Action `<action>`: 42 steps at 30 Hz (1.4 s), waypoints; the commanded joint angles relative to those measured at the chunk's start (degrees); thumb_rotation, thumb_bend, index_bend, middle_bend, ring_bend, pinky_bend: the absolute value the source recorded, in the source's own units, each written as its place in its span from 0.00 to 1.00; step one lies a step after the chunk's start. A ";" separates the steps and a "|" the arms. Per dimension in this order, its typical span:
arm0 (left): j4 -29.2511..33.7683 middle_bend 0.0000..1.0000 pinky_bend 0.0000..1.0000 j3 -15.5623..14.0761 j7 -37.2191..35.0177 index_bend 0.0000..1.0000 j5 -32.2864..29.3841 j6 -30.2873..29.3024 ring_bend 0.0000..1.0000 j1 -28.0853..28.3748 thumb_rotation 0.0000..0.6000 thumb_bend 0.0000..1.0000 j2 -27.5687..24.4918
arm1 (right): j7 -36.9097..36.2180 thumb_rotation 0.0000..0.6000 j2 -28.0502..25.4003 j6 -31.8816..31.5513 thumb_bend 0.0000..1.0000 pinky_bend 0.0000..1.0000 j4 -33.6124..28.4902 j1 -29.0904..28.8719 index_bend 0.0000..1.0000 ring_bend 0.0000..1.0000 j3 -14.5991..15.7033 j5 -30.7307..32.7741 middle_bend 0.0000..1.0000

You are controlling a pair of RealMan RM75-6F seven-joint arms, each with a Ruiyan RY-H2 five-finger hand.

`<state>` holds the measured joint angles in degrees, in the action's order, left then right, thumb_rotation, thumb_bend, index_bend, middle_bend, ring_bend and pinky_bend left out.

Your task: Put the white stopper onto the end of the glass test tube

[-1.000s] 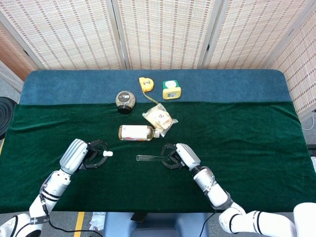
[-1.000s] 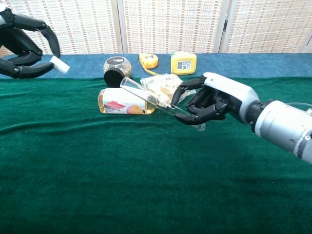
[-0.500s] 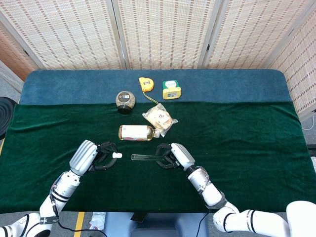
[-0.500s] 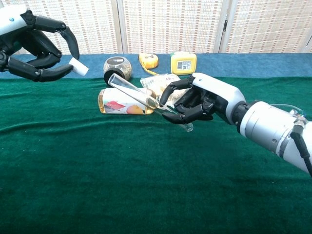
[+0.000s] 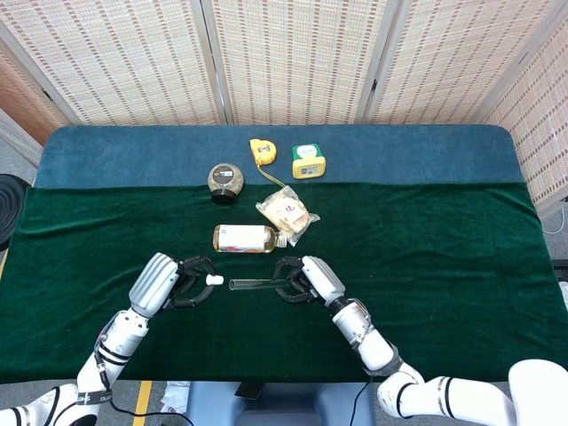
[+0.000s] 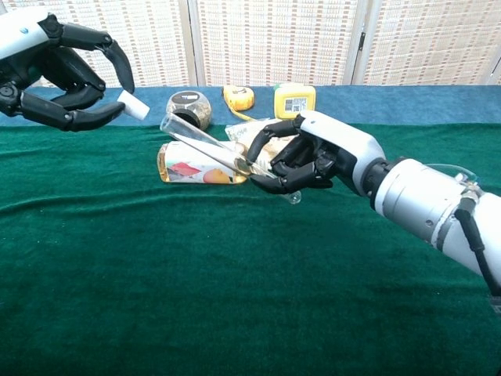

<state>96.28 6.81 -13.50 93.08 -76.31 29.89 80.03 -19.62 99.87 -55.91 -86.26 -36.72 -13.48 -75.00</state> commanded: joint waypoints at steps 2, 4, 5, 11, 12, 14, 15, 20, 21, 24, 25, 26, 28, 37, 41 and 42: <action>0.21 0.96 0.89 -0.01 0.09 0.63 0.09 -0.57 0.91 -0.17 1.00 0.51 0.31 | 0.06 1.00 0.26 -0.15 0.60 0.96 0.02 -0.11 0.82 1.00 -0.15 0.18 0.95; 0.41 0.96 0.89 0.05 0.12 0.63 0.14 -1.10 0.91 -0.34 1.00 0.51 0.55 | 0.00 1.00 0.42 -0.23 0.60 0.96 0.01 -0.17 0.82 1.00 -0.20 0.24 0.95; 0.48 0.96 0.89 0.06 0.15 0.63 0.20 -1.33 0.91 -0.40 1.00 0.51 0.66 | 0.00 1.00 0.48 -0.28 0.60 0.96 -0.01 -0.19 0.82 1.00 -0.20 0.22 0.95; 0.80 0.96 0.89 -0.10 0.32 0.63 0.47 -1.99 0.91 -0.63 1.00 0.52 0.99 | -0.19 1.00 0.86 -0.76 0.60 0.96 -0.09 -0.25 0.82 1.00 -0.29 0.11 0.95; 0.80 0.96 0.89 -0.10 0.31 0.63 0.49 -2.08 0.91 -0.66 1.00 0.52 1.07 | -0.26 1.00 0.88 -0.81 0.60 0.96 -0.10 -0.25 0.82 1.00 -0.30 0.09 0.95; 0.81 0.96 0.89 -0.12 0.20 0.63 0.48 -2.14 0.91 -0.67 1.00 0.52 1.13 | -0.31 1.00 0.95 -0.89 0.60 0.96 -0.06 -0.26 0.82 1.00 -0.31 0.08 0.95; 0.80 0.96 0.89 -0.14 0.16 0.63 0.48 -2.13 0.91 -0.67 1.00 0.52 1.16 | -0.38 1.00 0.97 -0.92 0.60 0.96 -0.07 -0.27 0.82 1.00 -0.31 0.07 0.95; 0.54 0.96 0.89 -0.21 0.11 0.63 0.55 -2.25 0.91 -0.66 1.00 0.52 1.45 | -0.48 1.00 1.17 -0.98 0.60 0.96 -0.03 -0.37 0.82 1.00 -0.31 0.07 0.95; 0.54 0.96 0.89 -0.21 0.09 0.63 0.56 -2.26 0.91 -0.65 1.00 0.52 1.47 | -0.43 1.00 1.24 -1.02 0.60 0.96 0.00 -0.41 0.82 1.00 -0.34 0.10 0.95; 0.54 0.96 0.89 -0.28 0.12 0.63 0.60 -2.26 0.91 -0.64 1.00 0.52 1.51 | -0.32 1.00 1.38 -0.97 0.60 0.96 0.03 -0.49 0.82 1.00 -0.36 0.27 0.95; 0.56 0.96 0.89 -0.28 0.12 0.63 0.61 -2.28 0.91 -0.65 1.00 0.52 1.52 | -0.25 1.00 1.44 -1.02 0.61 0.96 0.06 -0.49 0.82 1.00 -0.36 0.30 0.95; 0.57 0.96 0.89 -0.29 0.12 0.63 0.62 -2.33 0.91 -0.66 1.00 0.52 1.54 | -0.21 1.00 1.48 -1.04 0.61 0.96 0.06 -0.50 0.82 1.00 -0.35 0.32 0.95; 0.65 0.96 0.89 -0.34 0.15 0.63 0.72 -2.44 0.91 -0.70 1.00 0.52 1.58 | -0.12 1.00 1.58 -1.13 0.61 0.96 0.03 -0.52 0.82 1.00 -0.38 0.35 0.95; 0.99 0.96 0.89 -0.58 0.40 0.63 1.01 -2.65 0.91 -0.81 1.00 0.52 1.57 | 0.23 1.00 2.01 -1.30 0.61 0.96 0.01 -0.66 0.82 1.00 -0.54 0.65 0.95; 1.01 0.96 0.89 -0.61 0.26 0.63 1.00 -2.67 0.91 -0.82 1.00 0.52 1.58 | 0.19 1.00 2.19 -1.25 0.61 0.96 0.05 -0.77 0.82 1.00 -0.56 0.65 0.95; 0.99 0.96 0.89 -0.61 0.23 0.63 0.98 -2.64 0.91 -0.81 1.00 0.52 1.62 | 0.23 1.00 2.27 -1.30 0.61 0.96 0.09 -0.79 0.82 1.00 -0.58 0.64 0.95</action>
<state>97.27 6.19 -13.26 94.06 -78.92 29.08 81.65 -19.38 102.16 -57.20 -86.16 -37.51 -14.06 -74.36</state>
